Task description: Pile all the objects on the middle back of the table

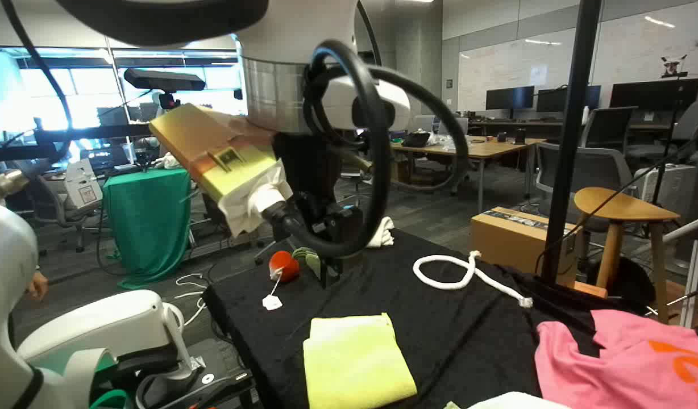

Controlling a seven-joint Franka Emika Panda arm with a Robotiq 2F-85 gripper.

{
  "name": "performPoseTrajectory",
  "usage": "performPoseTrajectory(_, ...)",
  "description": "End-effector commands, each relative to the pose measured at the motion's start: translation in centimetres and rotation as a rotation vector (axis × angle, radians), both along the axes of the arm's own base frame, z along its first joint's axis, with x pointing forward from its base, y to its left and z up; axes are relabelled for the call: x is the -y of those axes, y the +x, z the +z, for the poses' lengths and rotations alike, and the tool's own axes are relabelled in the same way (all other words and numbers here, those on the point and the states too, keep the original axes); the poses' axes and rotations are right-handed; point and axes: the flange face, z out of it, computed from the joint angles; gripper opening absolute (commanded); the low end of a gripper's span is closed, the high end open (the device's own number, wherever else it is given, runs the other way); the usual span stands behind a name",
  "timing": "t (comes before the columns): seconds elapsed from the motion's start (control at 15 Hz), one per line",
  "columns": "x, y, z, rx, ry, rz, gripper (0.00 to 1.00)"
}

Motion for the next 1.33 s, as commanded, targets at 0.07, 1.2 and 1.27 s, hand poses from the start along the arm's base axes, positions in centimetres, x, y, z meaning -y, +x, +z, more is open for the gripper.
performPoseTrajectory(0.07,0.0,0.0,0.0,-0.001,0.0,0.0,1.0)
performPoseTrajectory(1.2,1.5,10.2,4.7,0.122,-0.136,-0.013,1.0)
performPoseTrajectory(1.27,2.0,12.3,4.8,0.153,-0.146,-0.023,1.0)
